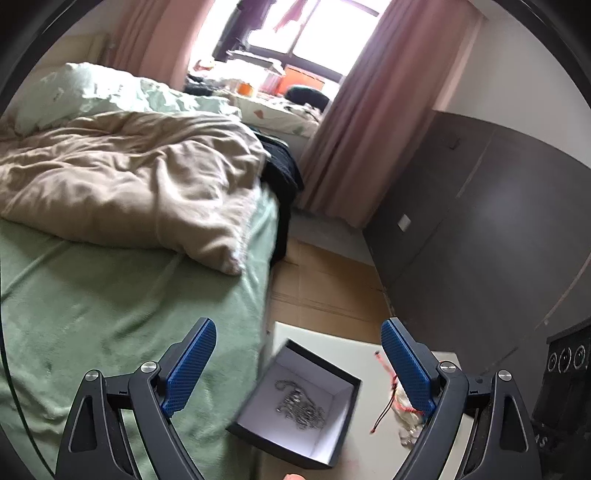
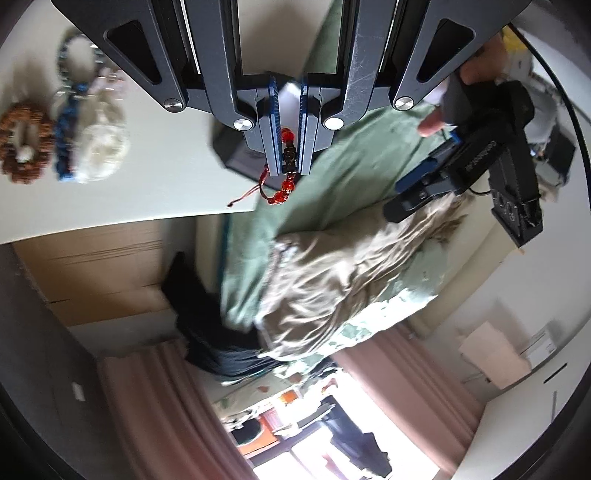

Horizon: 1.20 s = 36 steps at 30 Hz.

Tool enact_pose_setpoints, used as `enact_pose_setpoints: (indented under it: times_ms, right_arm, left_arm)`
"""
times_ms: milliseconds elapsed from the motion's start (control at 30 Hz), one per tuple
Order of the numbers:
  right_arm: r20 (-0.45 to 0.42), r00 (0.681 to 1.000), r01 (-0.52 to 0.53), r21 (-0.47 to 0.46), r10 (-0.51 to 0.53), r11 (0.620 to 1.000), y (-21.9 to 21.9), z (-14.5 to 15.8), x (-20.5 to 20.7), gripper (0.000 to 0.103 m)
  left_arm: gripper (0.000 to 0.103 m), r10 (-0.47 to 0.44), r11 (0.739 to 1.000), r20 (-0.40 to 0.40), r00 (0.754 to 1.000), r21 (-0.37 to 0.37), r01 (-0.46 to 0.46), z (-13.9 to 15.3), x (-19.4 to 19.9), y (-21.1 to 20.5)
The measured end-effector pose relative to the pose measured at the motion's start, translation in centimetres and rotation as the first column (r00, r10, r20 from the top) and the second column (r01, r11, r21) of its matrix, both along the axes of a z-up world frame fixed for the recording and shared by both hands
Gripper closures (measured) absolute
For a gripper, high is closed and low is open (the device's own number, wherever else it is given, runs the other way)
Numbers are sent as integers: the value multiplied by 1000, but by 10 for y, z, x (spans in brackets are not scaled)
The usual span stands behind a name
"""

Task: Organize jewelry

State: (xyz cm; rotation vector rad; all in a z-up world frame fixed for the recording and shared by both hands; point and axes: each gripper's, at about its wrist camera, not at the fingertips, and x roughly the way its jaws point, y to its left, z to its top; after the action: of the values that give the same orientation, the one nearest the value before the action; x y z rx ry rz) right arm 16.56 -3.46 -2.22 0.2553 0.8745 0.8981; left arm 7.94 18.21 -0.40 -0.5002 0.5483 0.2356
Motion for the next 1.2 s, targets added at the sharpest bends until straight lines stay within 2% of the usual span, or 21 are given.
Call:
enact_pose_setpoints:
  times_ms: [67,100,133,167,200,367,533,600,733,833,1033,1200]
  right_arm:
    - [-13,999,-31,37,31,999,11,-4,-3,92]
    - [-19,998,-55,65,56,996,16,-8,-4,77]
    - [-47,995,-85,80,89,993,22,-15,-3,45]
    - [-75,992,-91,74,97,993,26,-22,-1,33]
    - [-100,992,-72,55,77,996,26,-29,1,28]
    - [-121,993,18,49,-12,999,-6,-36,9,28]
    - [-122,987,110,22,-107,994,-48,-27,16,28]
    - [-118,982,148,10,-146,989,-68,-22,18,27]
    - [-121,974,190,-17,-190,982,-97,-12,22,20]
    - [-139,966,220,-7,-219,976,-116,-11,24,11]
    - [-182,951,244,-50,-249,969,-138,-19,32,10]
    - [-207,931,284,-106,-300,953,-161,-31,39,10]
  left_arm:
    - [12,27,1000,7,1000,-6,-27,0,-3,6]
    - [12,29,999,9,1000,-14,-29,0,-4,7]
    - [12,25,999,4,1000,-28,-25,-1,-4,9]
    - [12,22,999,-2,1000,-32,-22,-1,-4,9]
    - [12,16,999,-8,1000,-33,-16,-3,-3,8]
    - [12,16,1000,6,1000,10,-16,0,-5,0]
    - [12,-2,999,20,1000,-47,3,-2,-3,-9]
    - [12,-12,999,16,1000,-35,13,-1,1,-18]
    - [12,-56,998,38,998,17,56,3,8,-44]
    - [12,-98,995,39,994,5,98,0,15,-59]
    - [12,-196,980,-7,981,25,196,-8,35,-95]
    - [13,-289,949,-92,953,103,297,-21,47,-133]
